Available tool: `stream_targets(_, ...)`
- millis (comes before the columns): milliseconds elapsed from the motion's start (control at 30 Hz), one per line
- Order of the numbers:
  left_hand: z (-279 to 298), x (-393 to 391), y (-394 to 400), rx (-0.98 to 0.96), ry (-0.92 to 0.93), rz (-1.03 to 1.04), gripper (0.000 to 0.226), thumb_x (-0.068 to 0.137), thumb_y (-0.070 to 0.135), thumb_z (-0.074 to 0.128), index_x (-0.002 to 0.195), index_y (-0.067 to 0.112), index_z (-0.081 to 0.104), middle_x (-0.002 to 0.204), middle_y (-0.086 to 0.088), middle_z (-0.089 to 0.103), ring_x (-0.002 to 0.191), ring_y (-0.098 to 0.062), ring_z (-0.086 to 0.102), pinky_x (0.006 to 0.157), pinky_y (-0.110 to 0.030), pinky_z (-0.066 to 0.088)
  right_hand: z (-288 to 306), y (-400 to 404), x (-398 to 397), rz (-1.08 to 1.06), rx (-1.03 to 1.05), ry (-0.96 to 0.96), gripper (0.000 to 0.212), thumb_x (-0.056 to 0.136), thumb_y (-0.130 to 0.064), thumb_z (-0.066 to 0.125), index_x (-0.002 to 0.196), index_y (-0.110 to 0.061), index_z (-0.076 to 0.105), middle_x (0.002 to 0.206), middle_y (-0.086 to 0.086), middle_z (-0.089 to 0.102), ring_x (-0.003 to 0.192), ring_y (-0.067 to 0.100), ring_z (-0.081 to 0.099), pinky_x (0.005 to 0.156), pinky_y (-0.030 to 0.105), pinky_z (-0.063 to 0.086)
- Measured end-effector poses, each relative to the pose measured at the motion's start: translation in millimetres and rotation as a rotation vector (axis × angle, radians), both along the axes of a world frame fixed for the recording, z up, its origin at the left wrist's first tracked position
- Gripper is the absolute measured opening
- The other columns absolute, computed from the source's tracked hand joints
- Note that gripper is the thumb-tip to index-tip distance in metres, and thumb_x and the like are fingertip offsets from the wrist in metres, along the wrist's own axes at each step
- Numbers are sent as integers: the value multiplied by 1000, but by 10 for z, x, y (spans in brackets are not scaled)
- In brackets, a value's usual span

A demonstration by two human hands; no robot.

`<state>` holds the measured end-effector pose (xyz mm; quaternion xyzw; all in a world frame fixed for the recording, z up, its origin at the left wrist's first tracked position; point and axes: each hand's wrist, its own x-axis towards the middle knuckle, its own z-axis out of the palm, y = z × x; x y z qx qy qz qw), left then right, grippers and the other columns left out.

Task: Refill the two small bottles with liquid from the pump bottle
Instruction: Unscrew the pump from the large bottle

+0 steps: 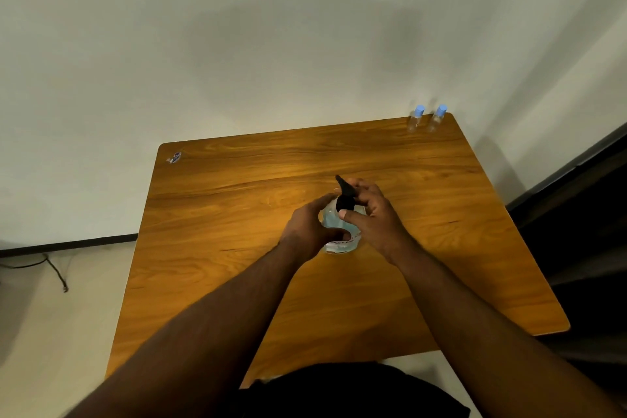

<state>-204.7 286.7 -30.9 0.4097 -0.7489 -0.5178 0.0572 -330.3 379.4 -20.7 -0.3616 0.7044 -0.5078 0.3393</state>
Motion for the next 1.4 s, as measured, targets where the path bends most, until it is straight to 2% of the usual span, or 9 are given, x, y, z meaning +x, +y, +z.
stream_targets(100, 17, 5, 15, -6, -14, -1, 95, 64, 28, 90, 145, 31, 41, 140, 2, 57, 120, -21, 61, 93, -46, 55, 1, 1, 46, -34, 43, 10, 64, 74, -19, 80, 127, -32, 47, 131, -7, 42, 116, 9, 48, 80, 20, 50)
stream_targets(233, 38, 1, 9, -11, -15, -14, 100, 57, 36, 89, 145, 31, 40, 140, 1, 58, 114, -22, 65, 91, -47, 56, 65, -33, 109, -99, -1, 107, 41, 75, -14, 78, 109, -25, 57, 112, -4, 61, 109, 11, 56, 88, 27, 50)
stream_targets(367, -36, -11, -14, -20, -8, -9, 105, 45, 55, 81, 142, 32, 45, 131, 2, 64, 112, -21, 65, 89, -48, 57, 333, -17, 69, -24, -42, 79, 38, 82, -9, 71, 119, -17, 62, 112, -7, 65, 108, 5, 59, 90, 16, 45)
stream_targets(467, -22, -10, 2, -3, -17, 10, 100, 51, 42, 89, 141, 30, 47, 133, 2, 62, 117, -20, 62, 95, -48, 54, 649, -30, 38, 37, -67, 99, 38, 86, -9, 66, 122, -22, 60, 106, -16, 63, 98, -7, 58, 80, 18, 48)
stream_targets(633, 40, -20, 25, -13, -38, 12, 95, 62, 23, 91, 144, 25, 44, 142, 1, 54, 129, -19, 51, 103, -34, 46, 1171, -73, -19, 129, -125, 242, 40, 92, -14, 60, 129, -24, 52, 114, -13, 59, 99, 12, 66, 87, 37, 56)
stream_targets(733, 52, -15, 15, -14, -44, 11, 94, 61, 22, 91, 143, 26, 45, 142, 2, 55, 131, -20, 50, 105, -40, 47, 1431, -86, -69, 115, -167, 261, 42, 91, -14, 61, 130, -26, 52, 119, -11, 61, 94, 12, 69, 86, 43, 57)
stream_targets(1067, 112, -34, 33, -17, -65, 15, 94, 62, 21, 91, 143, 28, 44, 142, 2, 53, 123, -23, 56, 93, -47, 55, 1831, 38, -173, 87, -243, 253, 41, 88, -6, 63, 126, -21, 55, 120, 0, 65, 95, 18, 70, 85, 45, 57)
stream_targets(1233, 98, -35, 11, -44, -54, 0, 93, 62, 22, 90, 144, 24, 46, 142, 2, 54, 132, -19, 48, 106, -39, 45, 1800, 52, -202, 60, -239, 200, 41, 87, -3, 64, 124, -18, 57, 116, 2, 66, 95, 20, 70, 82, 46, 58)
stream_targets(1400, 104, -39, 10, -42, -51, -6, 91, 66, 17, 88, 144, 22, 44, 144, 1, 53, 134, -19, 47, 102, -34, 43, 1753, 77, -227, 34, -265, 119, 41, 88, -1, 62, 126, -13, 56, 118, 9, 64, 95, 22, 70, 80, 46, 58)
